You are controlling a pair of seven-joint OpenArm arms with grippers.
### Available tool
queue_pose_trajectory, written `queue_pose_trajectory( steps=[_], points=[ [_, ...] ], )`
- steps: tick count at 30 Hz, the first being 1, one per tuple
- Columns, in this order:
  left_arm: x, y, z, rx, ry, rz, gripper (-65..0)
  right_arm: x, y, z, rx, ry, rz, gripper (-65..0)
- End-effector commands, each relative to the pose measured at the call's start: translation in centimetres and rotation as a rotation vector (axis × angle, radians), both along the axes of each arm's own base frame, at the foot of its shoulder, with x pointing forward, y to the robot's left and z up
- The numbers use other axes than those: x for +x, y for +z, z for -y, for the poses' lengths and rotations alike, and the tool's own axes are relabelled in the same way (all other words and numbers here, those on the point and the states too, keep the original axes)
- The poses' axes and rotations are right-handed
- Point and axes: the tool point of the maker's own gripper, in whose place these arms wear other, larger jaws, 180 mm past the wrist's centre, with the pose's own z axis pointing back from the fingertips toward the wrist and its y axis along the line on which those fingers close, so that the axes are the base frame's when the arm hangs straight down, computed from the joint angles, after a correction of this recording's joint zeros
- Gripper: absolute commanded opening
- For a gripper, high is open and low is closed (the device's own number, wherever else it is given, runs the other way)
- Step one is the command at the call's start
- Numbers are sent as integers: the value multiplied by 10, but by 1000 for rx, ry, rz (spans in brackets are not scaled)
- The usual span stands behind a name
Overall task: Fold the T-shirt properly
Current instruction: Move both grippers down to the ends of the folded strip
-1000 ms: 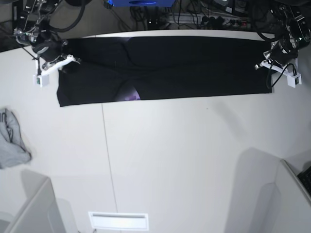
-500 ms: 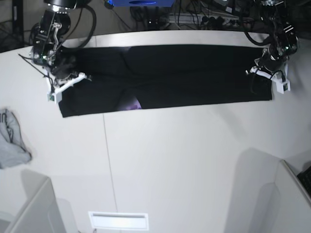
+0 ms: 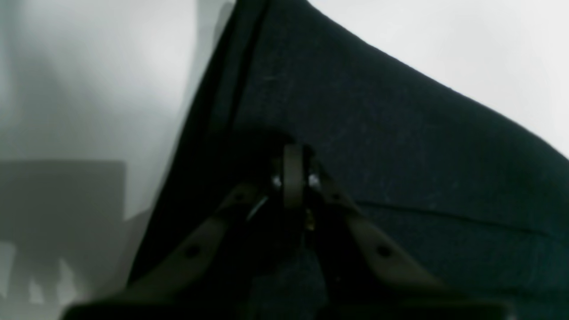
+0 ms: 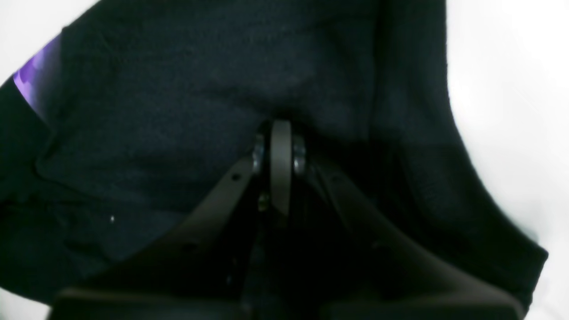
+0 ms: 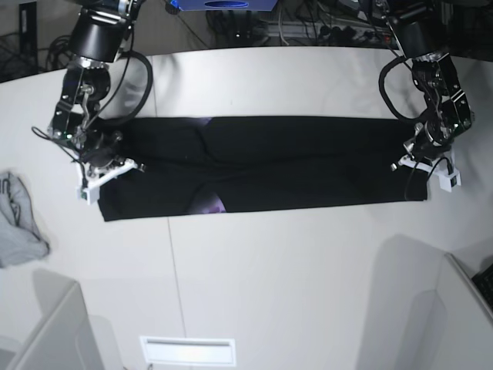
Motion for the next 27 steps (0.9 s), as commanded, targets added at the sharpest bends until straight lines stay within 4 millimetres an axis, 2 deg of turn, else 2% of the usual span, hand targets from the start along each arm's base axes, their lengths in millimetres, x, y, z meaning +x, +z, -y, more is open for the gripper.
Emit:
queue_pose_trajectory(
  steps=[1,3,7,9,11,16,18,23,26,27],
  points=[
    [5,10,-9,32,6,14,-650,9,9,12,-41,-15,16,-650],
    [11,19,-8,40,-1,42,-650,14,16,12,-44,-14,35,-650],
    [19,51,-9,91,-20,120,-650,18,34,11,-61,-8,93,-650],
    [15,64,-11,98,-20,122,-650,20,44,7,-64,-1,125,-650],
    [9,85,-21,116,8,142,-650,19,51,2,-63,2,148,-650],
    [-6,121,-18,163,10,183,-650,11,64,0,-86,12,183,-650],
    [-14,121,-18,179,5,172,-650,8,65,-6,-91,34,186,-650],
    [-40,100,-20,183,1,94,-650,0,64,-14,-98,62,180,-650],
    [-46,96,-25,207,14,111,-650,-1,63,-14,-96,62,178,-650],
    [-46,98,-27,221,21,134,-629,-1,63,-14,-96,62,178,-650]
  ],
)
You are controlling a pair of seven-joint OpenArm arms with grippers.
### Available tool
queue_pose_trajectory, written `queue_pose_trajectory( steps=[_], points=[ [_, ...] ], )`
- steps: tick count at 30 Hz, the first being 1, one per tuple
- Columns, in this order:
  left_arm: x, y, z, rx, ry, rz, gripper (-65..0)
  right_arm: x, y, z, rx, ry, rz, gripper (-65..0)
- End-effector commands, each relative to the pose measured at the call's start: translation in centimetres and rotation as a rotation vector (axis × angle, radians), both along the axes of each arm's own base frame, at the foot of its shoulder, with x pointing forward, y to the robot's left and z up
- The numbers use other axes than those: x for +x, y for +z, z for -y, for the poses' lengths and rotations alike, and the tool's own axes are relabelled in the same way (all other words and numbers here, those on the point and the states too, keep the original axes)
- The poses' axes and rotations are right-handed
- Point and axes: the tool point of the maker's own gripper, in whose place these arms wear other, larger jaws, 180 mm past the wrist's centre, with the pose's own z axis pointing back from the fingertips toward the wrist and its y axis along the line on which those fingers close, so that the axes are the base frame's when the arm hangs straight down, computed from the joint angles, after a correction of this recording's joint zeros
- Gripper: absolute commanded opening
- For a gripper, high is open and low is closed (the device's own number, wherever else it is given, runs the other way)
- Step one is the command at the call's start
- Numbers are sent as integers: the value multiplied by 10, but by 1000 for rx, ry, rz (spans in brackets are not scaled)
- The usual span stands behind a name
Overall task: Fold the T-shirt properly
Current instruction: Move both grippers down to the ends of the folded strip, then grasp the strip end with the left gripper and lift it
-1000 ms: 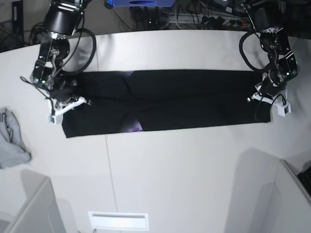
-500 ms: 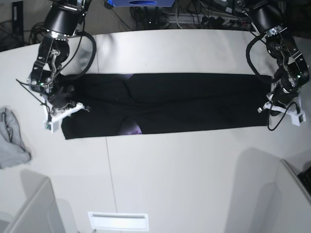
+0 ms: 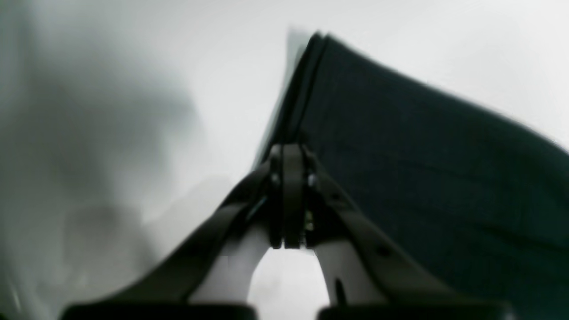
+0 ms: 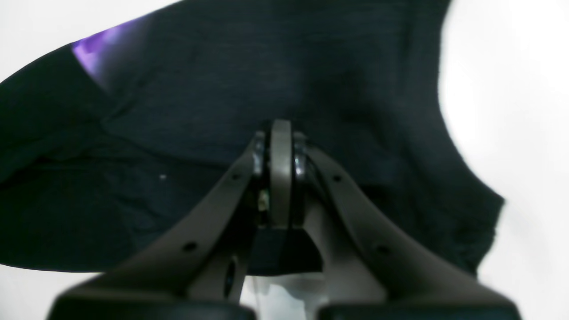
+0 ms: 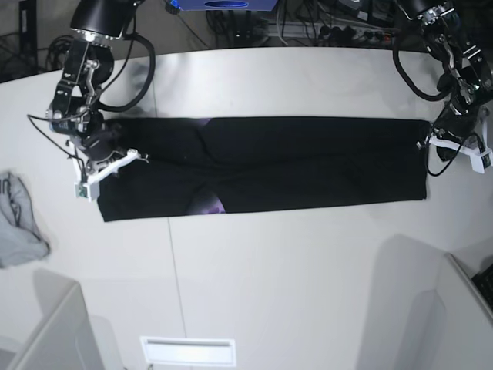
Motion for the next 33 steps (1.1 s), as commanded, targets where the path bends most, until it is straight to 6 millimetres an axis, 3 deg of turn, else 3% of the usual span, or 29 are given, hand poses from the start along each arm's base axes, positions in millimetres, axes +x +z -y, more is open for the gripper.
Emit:
queue_pose_trajectory(
  steps=[1,6,10,17,20,26,30,33],
  points=[
    [4,11,-6,37,-1,52,-569,10,14,2,-9,0,56,-650],
    [1,8,-19,67,32,101,-219,6,11,2,-9,0,45,-650],
    [-3,-15,-25,27,61,57,-64,2,7,2,-9,0,33,-650],
    [18,-42,-19,-40,-34,32,-41,-2,4,2,-9,0,24,-650],
    [17,-56,-21,-69,-24,2,-41,-3,4,2,-9,0,22,-650],
    [16,-62,-18,-86,-25,-5,-43,-3,4,2,-9,0,22,-650],
    [25,-70,6,-95,-104,-31,-43,-3,4,1,-6,-1,22,-650],
    [25,-71,10,-101,-112,-34,-43,-3,4,-4,7,-2,25,-650]
  ],
)
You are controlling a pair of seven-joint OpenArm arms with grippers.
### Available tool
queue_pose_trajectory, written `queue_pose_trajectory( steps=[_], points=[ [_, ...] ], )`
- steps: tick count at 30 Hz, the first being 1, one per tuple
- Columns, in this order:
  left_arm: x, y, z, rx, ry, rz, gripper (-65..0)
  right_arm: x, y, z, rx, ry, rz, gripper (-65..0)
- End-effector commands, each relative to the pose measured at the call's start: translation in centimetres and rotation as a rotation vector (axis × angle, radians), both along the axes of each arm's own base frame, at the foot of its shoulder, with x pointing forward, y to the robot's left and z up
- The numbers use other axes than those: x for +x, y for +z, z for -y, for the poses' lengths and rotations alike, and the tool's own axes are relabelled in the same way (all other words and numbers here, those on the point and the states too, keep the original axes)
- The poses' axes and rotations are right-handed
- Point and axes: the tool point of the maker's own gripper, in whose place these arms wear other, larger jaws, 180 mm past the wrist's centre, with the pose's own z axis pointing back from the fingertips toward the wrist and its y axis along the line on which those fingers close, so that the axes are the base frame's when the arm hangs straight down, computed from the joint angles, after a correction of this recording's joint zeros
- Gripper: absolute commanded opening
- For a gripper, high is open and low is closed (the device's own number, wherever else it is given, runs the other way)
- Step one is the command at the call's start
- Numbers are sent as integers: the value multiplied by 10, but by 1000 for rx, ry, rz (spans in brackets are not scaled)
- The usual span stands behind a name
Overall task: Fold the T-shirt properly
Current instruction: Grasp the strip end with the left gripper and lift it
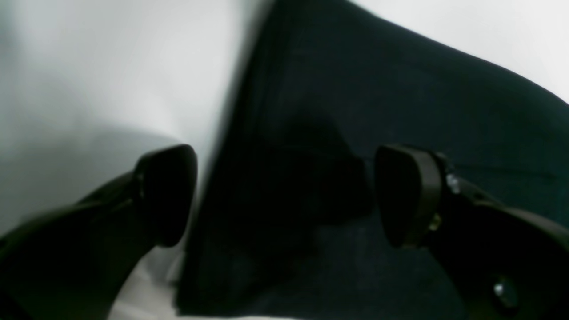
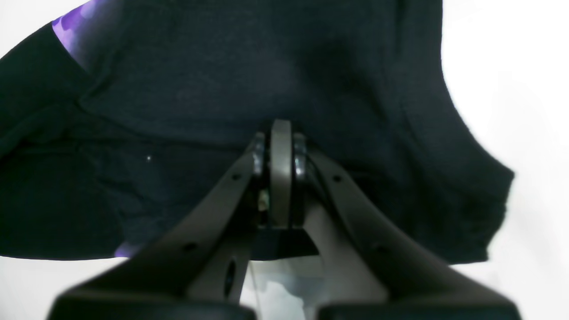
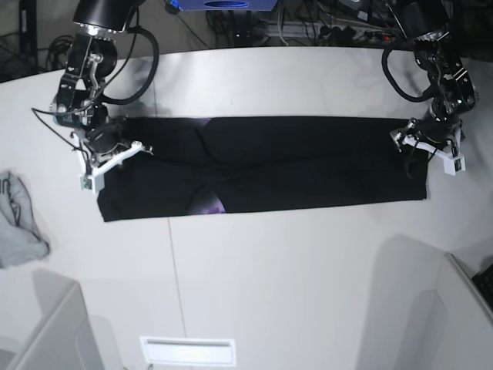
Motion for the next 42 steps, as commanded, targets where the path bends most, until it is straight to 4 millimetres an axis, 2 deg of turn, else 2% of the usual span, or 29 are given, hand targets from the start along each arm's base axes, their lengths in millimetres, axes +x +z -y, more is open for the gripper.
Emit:
queue_pose_trajectory(
  steps=[1,4,6,10,13,14,15,20,25,29,32,35,42],
  points=[
    [2,8,-8,19,3,10,-43,12,16,3,-13,-3,63,-650],
    [2,7,-8,18,3,9,-54,10,22,4,-22,0,77,-650],
    [2,6,-6,15,0,7,-122,11,31,4,-32,1,103,-650],
    [-2,-7,-7,-9,13,-25,-359,14,44,5,-42,-1,141,-650],
    [-5,-13,-6,-18,17,-40,-564,15,48,5,-45,0,152,-650],
    [-6,-13,-6,-18,17,-42,-622,15,48,6,-46,-2,152,-650],
    [-7,-13,-7,-18,18,-41,-650,14,47,6,-46,-2,150,-650],
    [-4,-7,-15,0,26,-29,-650,8,42,6,-46,-2,136,-650],
    [-3,18,-46,63,60,10,-650,7,41,6,-46,-2,130,-650],
    [2,33,-47,94,45,40,-650,5,39,6,-45,-2,123,-650],
    [7,46,-41,118,21,72,-650,5,39,6,-44,-4,123,-650],
    [2,55,-35,145,-4,85,-650,5,39,6,-44,-4,125,-650],
    [6,59,12,148,-129,101,-650,5,38,6,-43,-4,122,-650]
  ],
)
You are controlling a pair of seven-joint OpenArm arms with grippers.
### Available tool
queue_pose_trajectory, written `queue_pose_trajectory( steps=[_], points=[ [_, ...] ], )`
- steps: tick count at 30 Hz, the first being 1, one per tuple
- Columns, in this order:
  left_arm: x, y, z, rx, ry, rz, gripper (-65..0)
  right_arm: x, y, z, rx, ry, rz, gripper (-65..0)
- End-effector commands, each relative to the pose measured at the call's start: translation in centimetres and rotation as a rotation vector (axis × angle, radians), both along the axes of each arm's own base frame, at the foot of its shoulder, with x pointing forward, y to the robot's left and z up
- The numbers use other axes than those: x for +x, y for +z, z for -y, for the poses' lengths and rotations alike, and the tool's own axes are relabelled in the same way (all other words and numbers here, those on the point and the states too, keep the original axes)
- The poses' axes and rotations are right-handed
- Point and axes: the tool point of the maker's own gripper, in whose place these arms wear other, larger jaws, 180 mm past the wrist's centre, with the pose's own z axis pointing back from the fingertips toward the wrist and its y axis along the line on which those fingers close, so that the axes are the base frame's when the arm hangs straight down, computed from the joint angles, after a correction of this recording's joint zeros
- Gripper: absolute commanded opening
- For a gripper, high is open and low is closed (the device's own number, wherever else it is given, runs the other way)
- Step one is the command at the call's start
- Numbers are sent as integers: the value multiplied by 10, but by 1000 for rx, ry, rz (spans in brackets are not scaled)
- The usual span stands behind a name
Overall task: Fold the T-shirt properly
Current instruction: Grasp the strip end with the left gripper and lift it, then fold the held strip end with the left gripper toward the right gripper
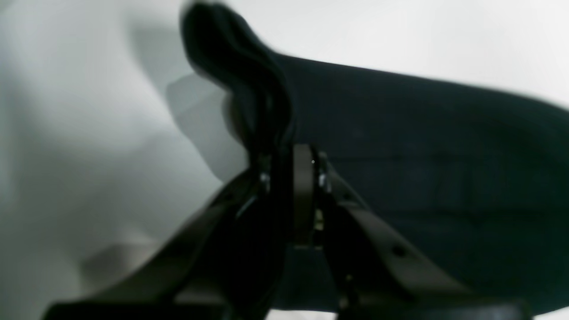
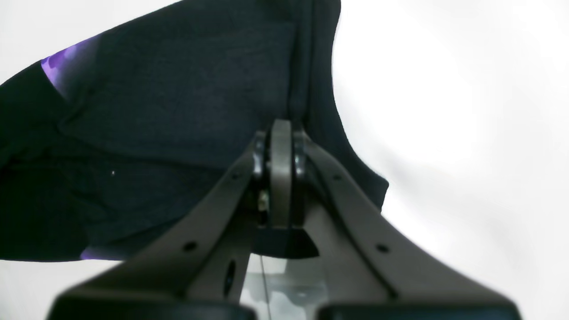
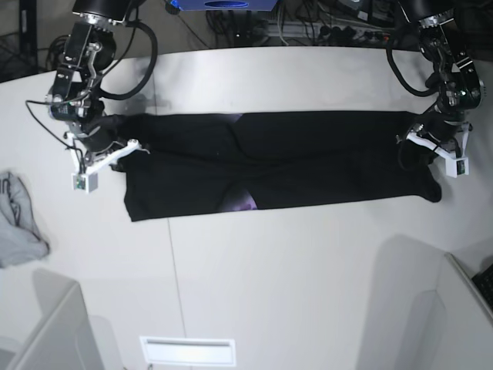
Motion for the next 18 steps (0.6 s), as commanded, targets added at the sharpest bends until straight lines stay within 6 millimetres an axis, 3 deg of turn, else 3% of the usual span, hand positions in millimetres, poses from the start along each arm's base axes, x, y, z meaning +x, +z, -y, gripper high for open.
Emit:
queue_pose_trajectory(
  steps=[1,6,12,18],
  points=[
    [9,16,4,17,-20,55,-650,8,11,3,-9,-3,45,-650],
    [11,25,35,-10,-56,93,-650,8,11,3,-9,-3,44,-650],
    [8,16,76,-70,-137,22,-650,8,10,3,-8,-3,44,-650],
    [10,14,104,-112,-171,25,-650,8,10,3,-8,-3,42,-650]
  ],
)
